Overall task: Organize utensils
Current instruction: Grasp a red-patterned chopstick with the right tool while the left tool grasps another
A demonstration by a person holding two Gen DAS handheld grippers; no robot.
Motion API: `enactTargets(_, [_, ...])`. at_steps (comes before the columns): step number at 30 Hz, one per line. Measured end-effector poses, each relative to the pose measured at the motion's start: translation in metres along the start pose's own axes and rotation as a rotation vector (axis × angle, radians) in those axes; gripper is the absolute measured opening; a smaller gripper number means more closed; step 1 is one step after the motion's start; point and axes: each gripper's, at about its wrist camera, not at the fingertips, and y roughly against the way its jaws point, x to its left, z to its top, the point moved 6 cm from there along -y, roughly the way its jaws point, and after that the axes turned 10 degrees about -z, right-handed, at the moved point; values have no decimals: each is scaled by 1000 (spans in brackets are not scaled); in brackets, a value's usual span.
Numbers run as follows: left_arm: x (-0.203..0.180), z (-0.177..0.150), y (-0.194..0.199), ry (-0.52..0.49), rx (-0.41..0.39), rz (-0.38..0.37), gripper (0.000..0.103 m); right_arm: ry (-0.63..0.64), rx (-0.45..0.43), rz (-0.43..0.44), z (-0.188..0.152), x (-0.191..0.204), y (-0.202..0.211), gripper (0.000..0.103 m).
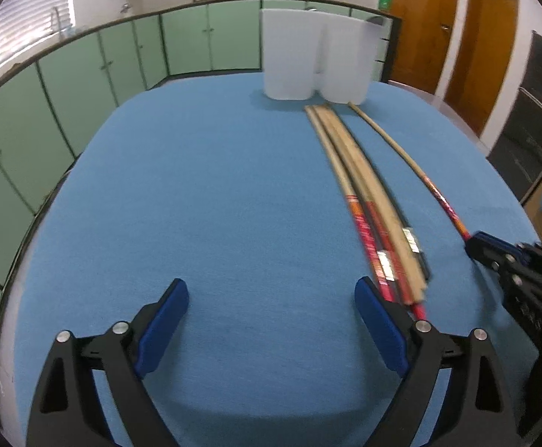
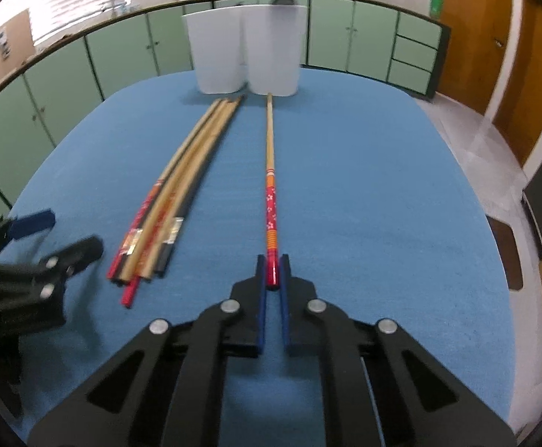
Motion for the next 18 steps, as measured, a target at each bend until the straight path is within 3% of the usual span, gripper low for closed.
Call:
enactTargets(5, [-20, -2, 1, -14, -7, -51, 89, -35, 6, 10, -1, -14, -3, 6])
enactTargets(18, [-5, -5, 2, 12, -5, 29, 91, -40, 5, 18, -4, -18, -1, 6])
